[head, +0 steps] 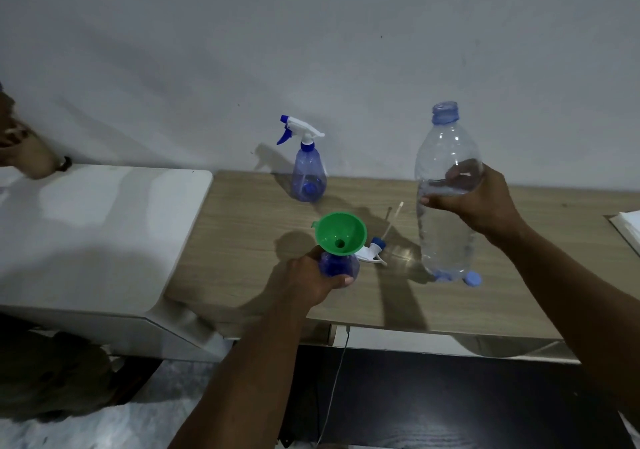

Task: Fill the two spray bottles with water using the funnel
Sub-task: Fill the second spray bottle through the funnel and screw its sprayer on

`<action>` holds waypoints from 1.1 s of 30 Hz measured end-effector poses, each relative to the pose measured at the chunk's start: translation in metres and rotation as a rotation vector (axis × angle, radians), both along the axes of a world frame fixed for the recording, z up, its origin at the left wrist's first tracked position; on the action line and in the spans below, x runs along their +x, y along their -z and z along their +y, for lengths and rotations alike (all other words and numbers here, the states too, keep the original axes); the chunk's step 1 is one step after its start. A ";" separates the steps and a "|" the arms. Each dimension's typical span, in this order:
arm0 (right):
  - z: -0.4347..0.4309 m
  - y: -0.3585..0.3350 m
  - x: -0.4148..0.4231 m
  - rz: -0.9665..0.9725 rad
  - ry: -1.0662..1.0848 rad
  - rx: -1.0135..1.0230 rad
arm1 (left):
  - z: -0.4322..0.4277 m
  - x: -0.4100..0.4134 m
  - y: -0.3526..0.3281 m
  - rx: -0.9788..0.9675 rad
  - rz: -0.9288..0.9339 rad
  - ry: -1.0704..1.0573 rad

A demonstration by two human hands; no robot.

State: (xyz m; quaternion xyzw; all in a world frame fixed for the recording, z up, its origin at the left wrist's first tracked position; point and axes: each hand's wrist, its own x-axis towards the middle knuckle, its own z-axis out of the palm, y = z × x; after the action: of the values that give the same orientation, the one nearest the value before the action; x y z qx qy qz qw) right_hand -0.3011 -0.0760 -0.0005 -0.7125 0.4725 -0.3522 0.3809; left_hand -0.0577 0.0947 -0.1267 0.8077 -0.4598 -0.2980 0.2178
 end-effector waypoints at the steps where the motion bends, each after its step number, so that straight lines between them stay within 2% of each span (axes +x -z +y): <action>1: -0.001 -0.005 0.001 0.060 -0.035 -0.012 | 0.000 0.000 0.001 -0.001 0.010 0.000; 9: 0.007 -0.014 -0.001 0.559 -0.300 -0.179 | 0.001 0.000 0.000 -0.002 0.029 0.017; 16: 0.019 -0.012 0.004 0.836 -0.367 -0.307 | 0.001 -0.001 0.007 -0.048 0.106 -0.027; 24: 0.021 -0.012 0.009 0.981 -0.399 -0.358 | 0.000 0.001 0.007 -0.069 0.024 0.002; 33: 0.013 -0.012 0.013 1.120 -0.412 -0.378 | -0.001 0.004 0.012 -0.060 0.072 0.012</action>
State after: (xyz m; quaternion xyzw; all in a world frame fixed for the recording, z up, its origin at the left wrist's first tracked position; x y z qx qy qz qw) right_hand -0.2884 -0.0633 0.0115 -0.9204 0.3830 0.0781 0.0029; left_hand -0.0539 0.0938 -0.1387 0.7867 -0.4653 -0.3145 0.2564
